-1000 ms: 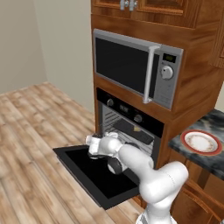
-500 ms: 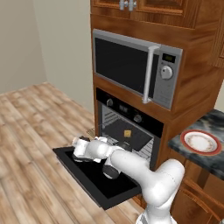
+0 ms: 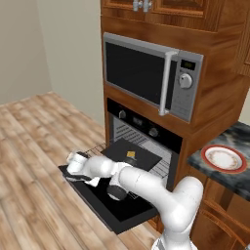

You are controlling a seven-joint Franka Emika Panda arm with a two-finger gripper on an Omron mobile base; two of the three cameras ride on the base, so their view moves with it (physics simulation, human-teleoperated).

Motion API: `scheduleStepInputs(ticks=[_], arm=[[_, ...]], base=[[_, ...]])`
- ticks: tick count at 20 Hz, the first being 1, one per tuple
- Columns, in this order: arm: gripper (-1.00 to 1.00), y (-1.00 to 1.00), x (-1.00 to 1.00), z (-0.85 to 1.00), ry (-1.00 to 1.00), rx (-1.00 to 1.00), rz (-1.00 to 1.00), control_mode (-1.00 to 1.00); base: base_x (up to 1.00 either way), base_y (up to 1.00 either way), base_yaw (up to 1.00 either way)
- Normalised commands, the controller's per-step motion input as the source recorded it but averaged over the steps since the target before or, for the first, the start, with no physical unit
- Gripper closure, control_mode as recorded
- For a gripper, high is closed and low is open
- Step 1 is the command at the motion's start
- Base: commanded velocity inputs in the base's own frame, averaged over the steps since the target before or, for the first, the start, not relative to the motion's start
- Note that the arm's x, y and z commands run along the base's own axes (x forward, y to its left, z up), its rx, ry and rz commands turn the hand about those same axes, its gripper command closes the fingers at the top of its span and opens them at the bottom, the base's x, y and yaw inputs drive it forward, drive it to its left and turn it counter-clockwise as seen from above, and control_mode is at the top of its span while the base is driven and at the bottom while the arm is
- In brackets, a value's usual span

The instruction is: Take the baked cake out of the oven and place it on the plate for cooling. Then close the oven door.

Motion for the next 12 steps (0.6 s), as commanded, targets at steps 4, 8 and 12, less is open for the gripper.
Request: scheduleStepInputs(ticks=[4,8,12], arm=[[1.0,0.63,-0.76,-0.36,0.19,0.29,0.15,-1.0],[1.0,0.59,-0.79,-0.4,0.16,0.27,0.13,-1.0],[-1.0,0.21,-0.8,0.15,0.04,0.2,0.06,-1.0]], base=[[0.0,0.0,0.0],[0.0,0.0,0.0],[0.0,0.0,0.0]])
